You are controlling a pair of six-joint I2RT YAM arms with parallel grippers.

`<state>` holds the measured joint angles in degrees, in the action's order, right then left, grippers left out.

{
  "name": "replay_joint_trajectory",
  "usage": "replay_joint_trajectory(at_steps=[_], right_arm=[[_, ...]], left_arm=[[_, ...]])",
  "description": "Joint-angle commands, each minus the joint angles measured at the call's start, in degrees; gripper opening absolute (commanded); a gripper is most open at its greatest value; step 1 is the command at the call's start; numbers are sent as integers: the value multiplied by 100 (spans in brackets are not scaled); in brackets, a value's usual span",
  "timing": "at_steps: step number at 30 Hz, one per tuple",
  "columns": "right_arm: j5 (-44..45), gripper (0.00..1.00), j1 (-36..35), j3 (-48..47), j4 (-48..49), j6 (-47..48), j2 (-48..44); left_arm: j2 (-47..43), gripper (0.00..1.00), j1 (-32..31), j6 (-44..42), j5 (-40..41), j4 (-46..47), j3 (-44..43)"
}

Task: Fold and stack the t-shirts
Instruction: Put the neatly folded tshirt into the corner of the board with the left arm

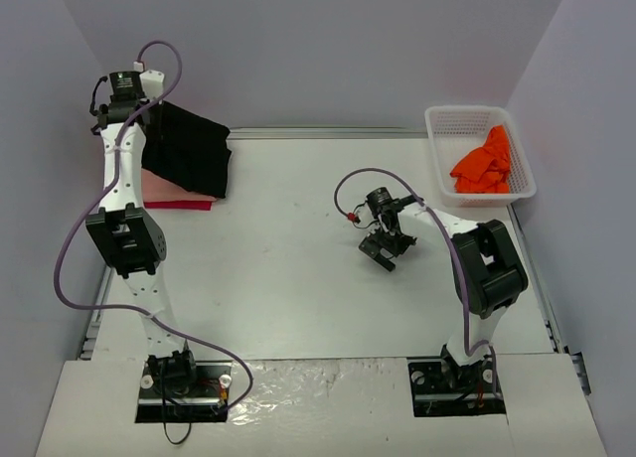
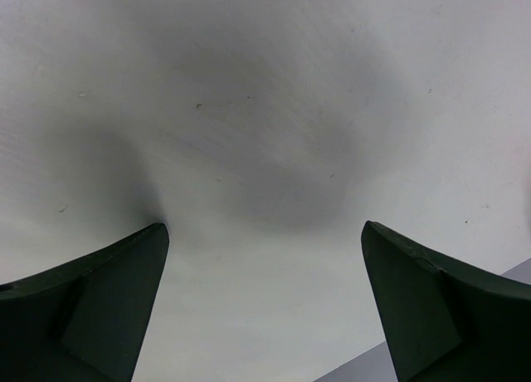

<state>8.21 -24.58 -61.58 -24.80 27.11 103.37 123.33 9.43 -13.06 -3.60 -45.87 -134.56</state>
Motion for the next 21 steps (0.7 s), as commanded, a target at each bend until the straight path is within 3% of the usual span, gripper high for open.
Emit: replay_joint_trajectory(at_steps=[1,9,10,11,12,14,21], right_arm=[[340,100,251,568,177,-57,930],[260,100,463,568,142,-66,1036],[243,100,489,568,133,-66,1062],[225,100,533,568,124,-66,1071],[208,100,550,568,116,-66,1071],[146,100,586,568,107,-57,1088],[85,100,612,542,54,-48,1097]], left_arm=[[-117,3,199,-258,52,412,-184],[305,10,314,-767,297,998,8],[402,16,314,-829,524,1140,122],[455,49,331,-943,683,1281,167],[525,61,349,-979,911,1491,167],[718,73,401,-901,1027,1511,-33],[158,79,419,-645,1010,1414,-53]])
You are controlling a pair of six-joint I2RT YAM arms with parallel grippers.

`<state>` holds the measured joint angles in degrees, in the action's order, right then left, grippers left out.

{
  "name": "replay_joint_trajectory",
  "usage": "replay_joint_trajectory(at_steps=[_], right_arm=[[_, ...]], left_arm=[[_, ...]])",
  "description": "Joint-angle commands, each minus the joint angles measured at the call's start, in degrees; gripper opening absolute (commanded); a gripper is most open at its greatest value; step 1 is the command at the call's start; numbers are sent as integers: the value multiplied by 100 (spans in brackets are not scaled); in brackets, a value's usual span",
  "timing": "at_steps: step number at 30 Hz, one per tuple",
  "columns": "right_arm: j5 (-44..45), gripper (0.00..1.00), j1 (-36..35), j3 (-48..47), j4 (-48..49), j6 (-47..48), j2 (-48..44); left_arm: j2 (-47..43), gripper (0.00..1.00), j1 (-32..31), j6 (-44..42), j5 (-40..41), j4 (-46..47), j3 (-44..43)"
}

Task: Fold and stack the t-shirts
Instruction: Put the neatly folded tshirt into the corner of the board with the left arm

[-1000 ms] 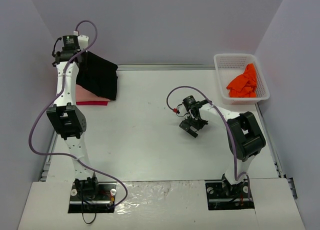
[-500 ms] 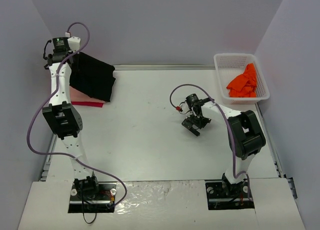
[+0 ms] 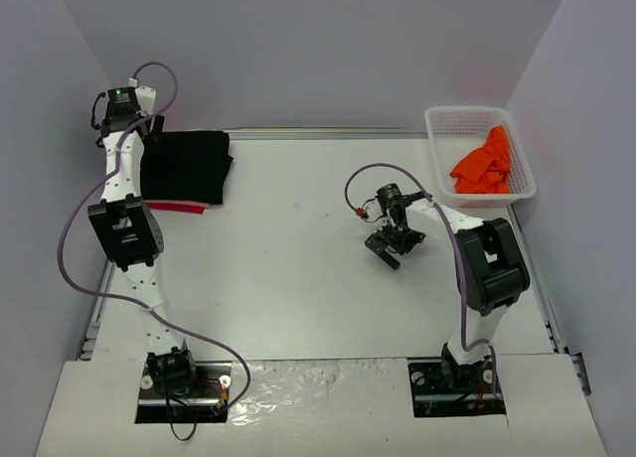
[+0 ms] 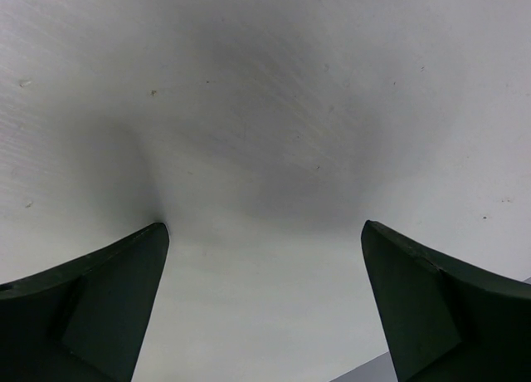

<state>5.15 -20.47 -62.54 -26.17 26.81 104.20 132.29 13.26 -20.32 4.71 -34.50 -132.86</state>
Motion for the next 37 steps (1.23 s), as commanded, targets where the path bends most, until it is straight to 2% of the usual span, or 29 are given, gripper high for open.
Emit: replay_joint_trajectory(at_steps=[1,6,12,13,16,23,25,30,32,35,37], right_arm=[[399,100,192,638,192,-9,1006],[426,100,175,621,183,9,909],[487,100,105,551,192,9,654],[513,100,105,515,200,0,523],[575,100,105,419,314,-35,85],[102,100,157,234,710,-254,-1234],[135,100,183,190,912,-474,-1578],[600,100,315,-30,1210,-983,-2148],[803,100,359,58,1368,-1011,-2481],[690,100,614,225,1483,-888,-2843],[208,100,850,251,1510,-940,-3151]], left_arm=[[-992,80,28,89,205,269,-171],[-1959,81,-7,361,-162,14,514],[-3822,85,-25,827,-1673,189,2797],[-4329,87,-60,854,-1823,276,3453],[-5238,88,-209,828,-2176,523,4475],[-6399,90,-1131,590,-2070,356,5865],[-6645,91,-1159,503,-2141,444,6139],[-6734,97,-1159,248,-1527,296,6640],[-6751,94,-1167,160,-1368,41,6711],[-6953,94,-1167,195,-1376,57,7018],[-7304,94,-1159,212,-1455,241,7265]])
